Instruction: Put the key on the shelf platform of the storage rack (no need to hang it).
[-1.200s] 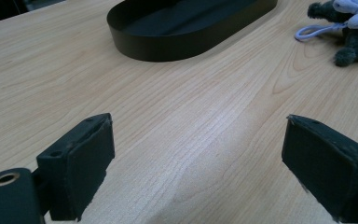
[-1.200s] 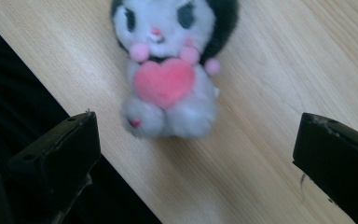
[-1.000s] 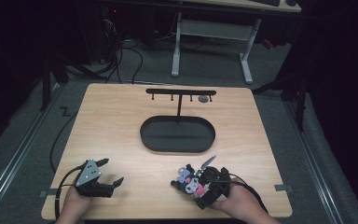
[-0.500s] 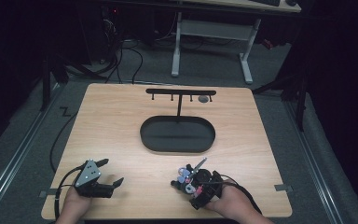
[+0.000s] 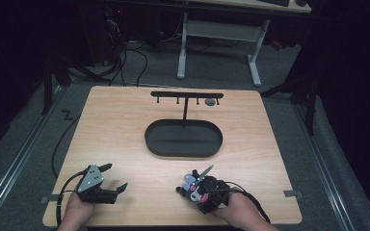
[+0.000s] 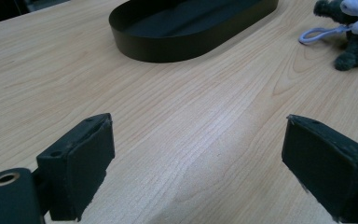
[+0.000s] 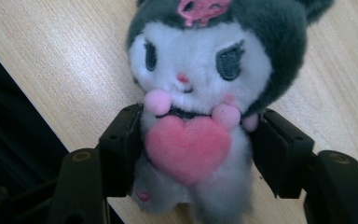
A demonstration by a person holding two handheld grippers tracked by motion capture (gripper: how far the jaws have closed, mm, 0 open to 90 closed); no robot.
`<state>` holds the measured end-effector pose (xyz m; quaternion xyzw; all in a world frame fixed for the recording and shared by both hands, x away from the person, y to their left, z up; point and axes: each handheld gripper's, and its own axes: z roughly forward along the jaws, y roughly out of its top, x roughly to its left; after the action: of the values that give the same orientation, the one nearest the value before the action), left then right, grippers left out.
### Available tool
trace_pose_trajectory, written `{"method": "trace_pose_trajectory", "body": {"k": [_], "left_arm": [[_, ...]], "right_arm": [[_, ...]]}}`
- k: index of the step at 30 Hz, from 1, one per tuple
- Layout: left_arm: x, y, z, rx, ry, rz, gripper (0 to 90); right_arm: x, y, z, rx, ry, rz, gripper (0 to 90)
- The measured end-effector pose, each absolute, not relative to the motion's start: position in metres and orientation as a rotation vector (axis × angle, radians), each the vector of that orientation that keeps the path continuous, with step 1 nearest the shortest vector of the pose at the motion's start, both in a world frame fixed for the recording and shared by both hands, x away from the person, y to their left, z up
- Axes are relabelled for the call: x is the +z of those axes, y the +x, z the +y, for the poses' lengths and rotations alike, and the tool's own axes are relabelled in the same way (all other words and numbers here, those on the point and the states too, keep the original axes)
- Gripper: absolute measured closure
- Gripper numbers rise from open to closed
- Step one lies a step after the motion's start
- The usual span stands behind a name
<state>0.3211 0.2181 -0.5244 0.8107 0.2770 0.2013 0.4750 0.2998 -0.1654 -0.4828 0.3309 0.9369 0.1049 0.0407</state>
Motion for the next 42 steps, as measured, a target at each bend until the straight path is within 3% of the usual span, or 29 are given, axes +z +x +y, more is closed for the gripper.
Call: {"method": "trace_pose_trajectory", "body": {"k": [11,42], "left_arm": [[-0.524,0.321,0.219,0.492,1.983,0.677,9.8],[-0.525,0.321,0.218,0.492,1.984,0.675,10.0]], "right_arm": [[-0.481,0.300,-0.164,0.312,1.051,2.872,46.5],[-0.429,0.330,-0.199,0.416,1.217,2.754,46.8]]}}
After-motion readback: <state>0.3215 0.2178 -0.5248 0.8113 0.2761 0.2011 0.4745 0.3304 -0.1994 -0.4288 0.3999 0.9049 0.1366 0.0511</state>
